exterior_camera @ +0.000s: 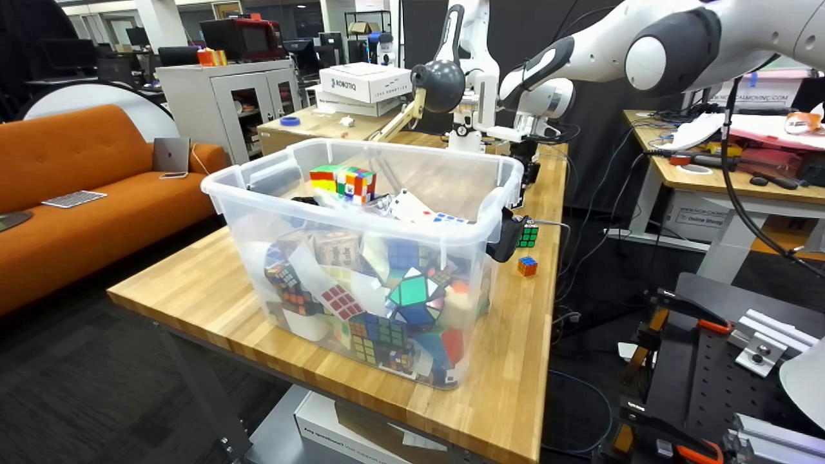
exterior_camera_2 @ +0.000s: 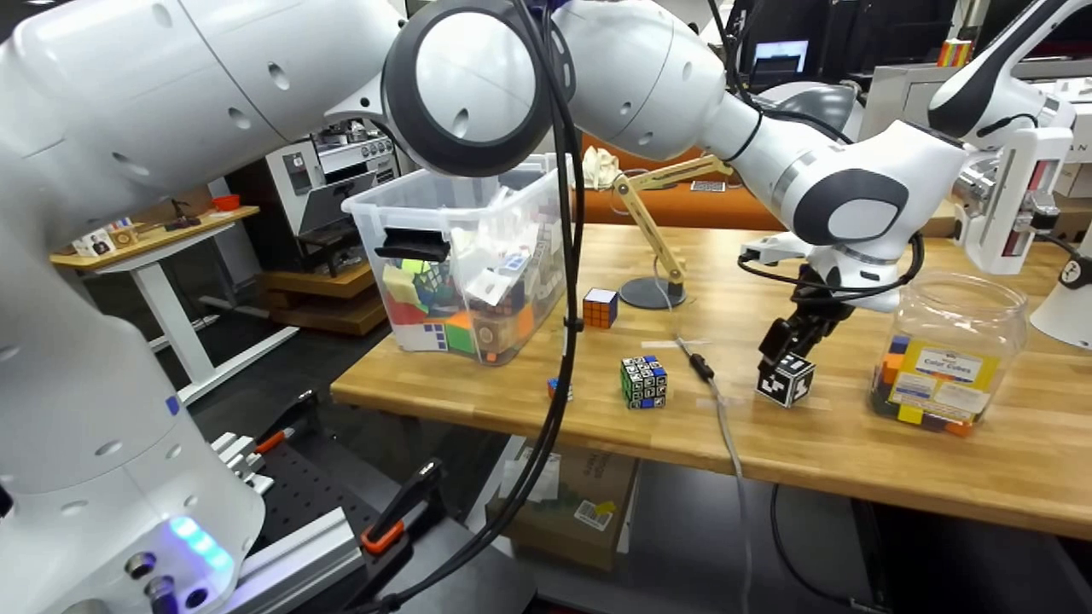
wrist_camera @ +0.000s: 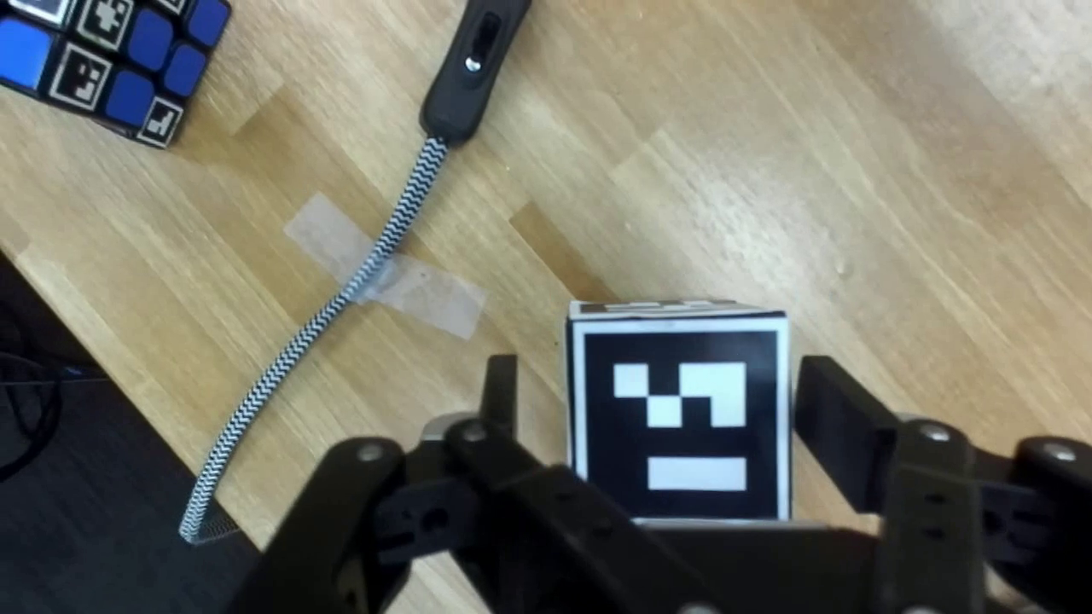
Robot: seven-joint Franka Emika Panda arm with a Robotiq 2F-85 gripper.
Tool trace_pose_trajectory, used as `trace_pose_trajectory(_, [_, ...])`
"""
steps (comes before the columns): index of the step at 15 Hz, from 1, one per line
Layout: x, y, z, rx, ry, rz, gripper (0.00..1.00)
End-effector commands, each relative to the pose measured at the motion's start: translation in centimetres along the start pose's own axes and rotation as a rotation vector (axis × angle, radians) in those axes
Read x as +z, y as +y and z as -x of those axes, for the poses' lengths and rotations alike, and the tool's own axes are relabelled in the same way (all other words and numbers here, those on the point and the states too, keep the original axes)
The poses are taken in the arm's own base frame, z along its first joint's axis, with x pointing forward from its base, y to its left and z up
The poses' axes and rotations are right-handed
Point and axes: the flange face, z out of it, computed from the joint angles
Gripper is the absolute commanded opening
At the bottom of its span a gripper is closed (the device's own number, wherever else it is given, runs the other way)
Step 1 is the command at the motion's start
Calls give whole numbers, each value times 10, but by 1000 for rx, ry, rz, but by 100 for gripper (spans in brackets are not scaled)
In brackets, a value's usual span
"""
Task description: Move the black and white cube to the right, pick up the cube in the middle then place it down again
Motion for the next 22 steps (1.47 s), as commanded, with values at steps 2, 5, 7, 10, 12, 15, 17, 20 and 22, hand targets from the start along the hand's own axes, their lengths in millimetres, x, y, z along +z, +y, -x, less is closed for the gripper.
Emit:
trace_pose_trajectory(2, [-10,-3,1,-10,-43,19,100])
trace_pose_trajectory(5, [-25,-6,9,-46,-43,-7,100])
trace_pose_trajectory(7, [-33,-8,12,-62,-37,-18,100])
trace_pose_trajectory(10, [-43,-7,15,-106,-34,-23,100])
trace_pose_trajectory(12, [-48,-5,17,-157,-28,-17,100])
trace_pose_trajectory(15, [-62,-2,20,-261,-14,-11,100])
trace_pose_trajectory(17, [-73,2,24,-338,-20,1,100])
trace_pose_trajectory(20, [-90,10,29,-434,-2,12,100])
trace_pose_trajectory(22, [-102,16,35,-473,19,6,100])
